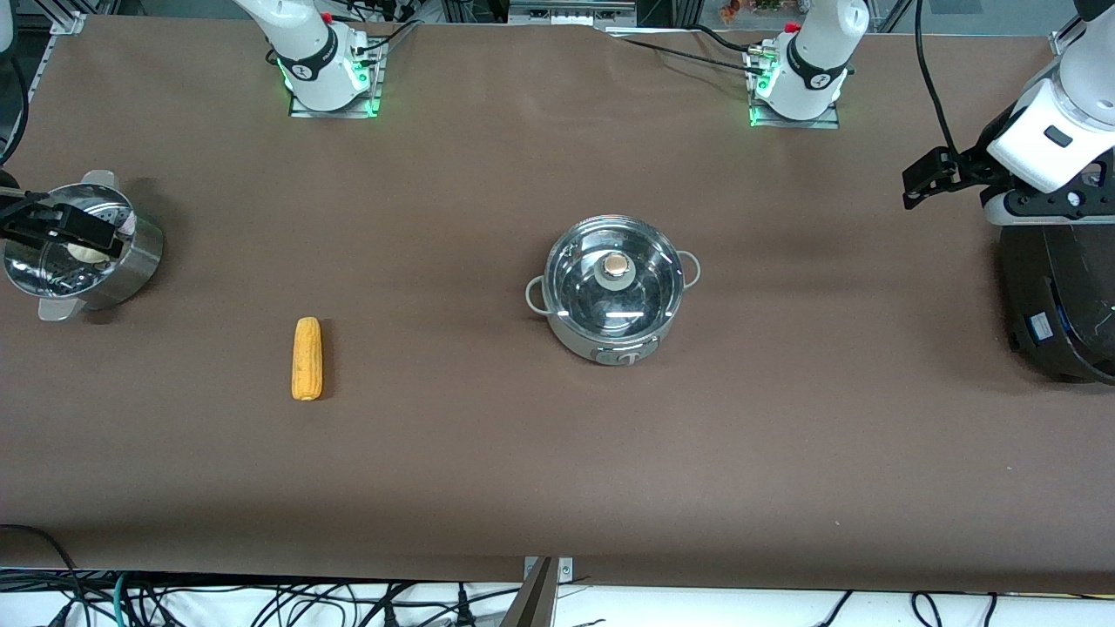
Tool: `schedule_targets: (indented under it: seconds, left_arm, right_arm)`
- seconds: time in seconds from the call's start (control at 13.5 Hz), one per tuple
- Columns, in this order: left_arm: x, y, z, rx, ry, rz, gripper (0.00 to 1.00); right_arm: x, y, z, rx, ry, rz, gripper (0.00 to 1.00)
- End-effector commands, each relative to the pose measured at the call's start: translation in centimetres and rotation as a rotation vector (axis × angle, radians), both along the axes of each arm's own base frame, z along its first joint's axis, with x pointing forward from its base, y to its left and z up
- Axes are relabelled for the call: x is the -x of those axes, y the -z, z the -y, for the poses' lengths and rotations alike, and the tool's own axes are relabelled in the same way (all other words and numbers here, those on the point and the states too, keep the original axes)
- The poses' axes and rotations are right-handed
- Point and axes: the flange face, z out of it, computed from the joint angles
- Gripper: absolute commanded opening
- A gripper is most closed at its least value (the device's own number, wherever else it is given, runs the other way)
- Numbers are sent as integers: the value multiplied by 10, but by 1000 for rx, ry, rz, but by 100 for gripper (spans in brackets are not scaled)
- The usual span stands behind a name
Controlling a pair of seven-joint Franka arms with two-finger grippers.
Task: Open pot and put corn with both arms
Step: 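Move the left gripper toward the glass lid on the steel pot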
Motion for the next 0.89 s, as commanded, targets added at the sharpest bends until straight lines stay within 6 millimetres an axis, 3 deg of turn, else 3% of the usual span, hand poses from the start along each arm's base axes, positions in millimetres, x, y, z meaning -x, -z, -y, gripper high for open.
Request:
schedule_targets:
  seconds: [0.0,0.59,0.67,0.81]
  left_arm:
    - [2,-6,0,-11,12,0,100]
    - [0,-2,3,0,27,-11,100]
    - [0,-1,10,1,39,-13,100]
    - [2,3,42,2,99,-18,100]
  right_arm:
    - [4,-5,-4,-8,-3,5,100]
    - [4,-5,-5,-7,-5,4,100]
    - [4,-5,-5,-8,-5,6,100]
    - [4,-5,-6,-10,-5,8,100]
